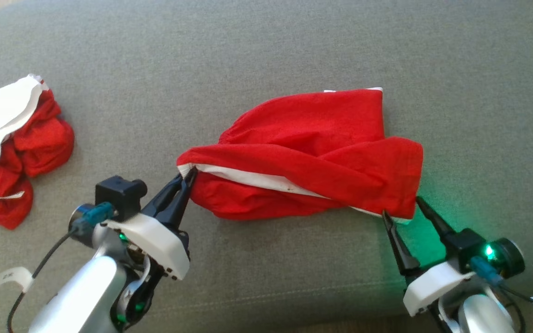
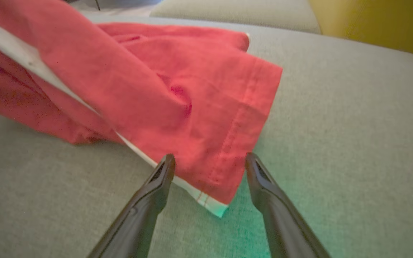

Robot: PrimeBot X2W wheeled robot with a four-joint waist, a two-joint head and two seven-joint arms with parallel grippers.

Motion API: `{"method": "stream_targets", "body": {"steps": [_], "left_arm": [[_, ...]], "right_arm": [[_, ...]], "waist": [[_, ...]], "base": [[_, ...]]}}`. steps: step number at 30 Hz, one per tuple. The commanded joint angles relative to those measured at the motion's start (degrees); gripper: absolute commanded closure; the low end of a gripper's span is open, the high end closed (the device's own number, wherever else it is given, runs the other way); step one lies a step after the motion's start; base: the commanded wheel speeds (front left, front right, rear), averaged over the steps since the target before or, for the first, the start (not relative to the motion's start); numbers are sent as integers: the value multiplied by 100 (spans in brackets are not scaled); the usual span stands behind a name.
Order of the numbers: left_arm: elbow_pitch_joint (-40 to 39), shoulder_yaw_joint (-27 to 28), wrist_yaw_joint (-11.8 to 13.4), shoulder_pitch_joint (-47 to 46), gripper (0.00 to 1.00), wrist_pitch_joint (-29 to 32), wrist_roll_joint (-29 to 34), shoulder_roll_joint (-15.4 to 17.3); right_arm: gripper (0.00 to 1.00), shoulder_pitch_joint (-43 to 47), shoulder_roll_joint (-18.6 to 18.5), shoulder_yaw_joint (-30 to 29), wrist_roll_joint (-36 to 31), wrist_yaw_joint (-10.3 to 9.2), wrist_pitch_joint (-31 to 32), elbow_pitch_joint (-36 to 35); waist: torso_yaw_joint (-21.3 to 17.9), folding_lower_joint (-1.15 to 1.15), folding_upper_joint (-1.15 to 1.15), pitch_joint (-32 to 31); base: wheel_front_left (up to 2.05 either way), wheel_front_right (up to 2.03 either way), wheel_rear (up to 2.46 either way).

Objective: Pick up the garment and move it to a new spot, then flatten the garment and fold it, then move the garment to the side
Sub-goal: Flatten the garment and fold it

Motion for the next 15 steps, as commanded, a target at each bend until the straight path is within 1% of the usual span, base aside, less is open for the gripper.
{"method": "stream_targets", "body": {"steps": [1,6,12,13,14,15], "left_arm": [[-146,295,23,-190,100,-79,-28,183],[-101,341,49,-244,100,-122,-21,223],[-97,342,67,-299,100,-134,-14,232],[-105,338,72,-307,100,-132,-9,233],[-112,335,77,-313,100,-131,-7,234],[-117,333,80,-319,100,-130,-5,235]], "right_arm": [[0,-58,-43,128,-81,-1,4,-86],[0,-57,-43,276,-176,-1,253,107],[0,-94,-43,347,-160,-1,365,254],[2,-100,-43,352,-160,-1,378,271],[22,-106,-43,341,-145,-1,402,291],[28,-114,-43,335,-129,-1,400,298]], "waist": [[-5,0,0,15],[-24,0,0,76],[-34,0,0,131],[-36,0,0,140],[-38,0,0,148],[-39,0,0,156]], "base": [[0,0,0],[0,0,0],[0,0,0],[0,0,0],[0,0,0],[0,0,0]]}}
